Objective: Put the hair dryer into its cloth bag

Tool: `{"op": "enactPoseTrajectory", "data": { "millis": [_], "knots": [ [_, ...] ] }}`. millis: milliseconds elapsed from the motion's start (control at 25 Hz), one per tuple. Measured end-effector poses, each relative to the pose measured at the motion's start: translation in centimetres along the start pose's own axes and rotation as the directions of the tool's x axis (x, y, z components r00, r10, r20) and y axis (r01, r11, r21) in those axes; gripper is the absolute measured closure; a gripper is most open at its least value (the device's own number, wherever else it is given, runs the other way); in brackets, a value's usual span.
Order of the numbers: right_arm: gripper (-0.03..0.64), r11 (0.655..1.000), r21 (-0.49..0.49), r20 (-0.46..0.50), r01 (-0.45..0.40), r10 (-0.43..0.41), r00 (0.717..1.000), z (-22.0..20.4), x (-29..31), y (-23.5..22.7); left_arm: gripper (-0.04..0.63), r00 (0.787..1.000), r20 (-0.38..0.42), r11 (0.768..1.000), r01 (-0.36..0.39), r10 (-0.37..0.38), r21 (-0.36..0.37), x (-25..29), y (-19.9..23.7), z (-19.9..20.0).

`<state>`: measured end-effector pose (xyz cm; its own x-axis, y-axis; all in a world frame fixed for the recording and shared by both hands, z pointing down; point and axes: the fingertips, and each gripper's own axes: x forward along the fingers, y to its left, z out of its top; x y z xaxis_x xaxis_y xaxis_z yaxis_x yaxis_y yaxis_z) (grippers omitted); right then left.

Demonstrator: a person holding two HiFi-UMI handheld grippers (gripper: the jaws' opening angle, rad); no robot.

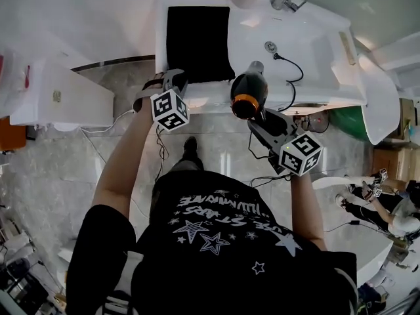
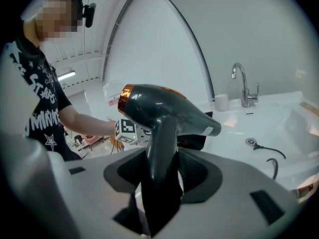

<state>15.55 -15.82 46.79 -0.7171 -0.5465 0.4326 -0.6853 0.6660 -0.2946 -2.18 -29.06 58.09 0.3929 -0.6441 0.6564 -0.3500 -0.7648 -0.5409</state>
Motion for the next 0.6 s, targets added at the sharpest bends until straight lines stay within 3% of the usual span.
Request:
{"op": "enactPoseTrajectory", "data": {
  "millis": [80, 600],
  "knots": [
    [0.422, 1.000, -0.006, -0.003, -0.009, 0.009, 1.000, 0.2, 0.3, 0.2, 0.554, 1.000, 0.019, 1.000, -0.008, 0.008, -0.015, -0.1, 0.6, 0.3],
    [0.423, 0.980, -0.092, -0.084, -0.175, 0.168, 0.982, -0.1, 3.0, 3.6, 0.569, 0.988, 0.094, 0.979, 0.139, -0.126, -0.148, -0.2, 3.6, 2.8]
  ]
}}
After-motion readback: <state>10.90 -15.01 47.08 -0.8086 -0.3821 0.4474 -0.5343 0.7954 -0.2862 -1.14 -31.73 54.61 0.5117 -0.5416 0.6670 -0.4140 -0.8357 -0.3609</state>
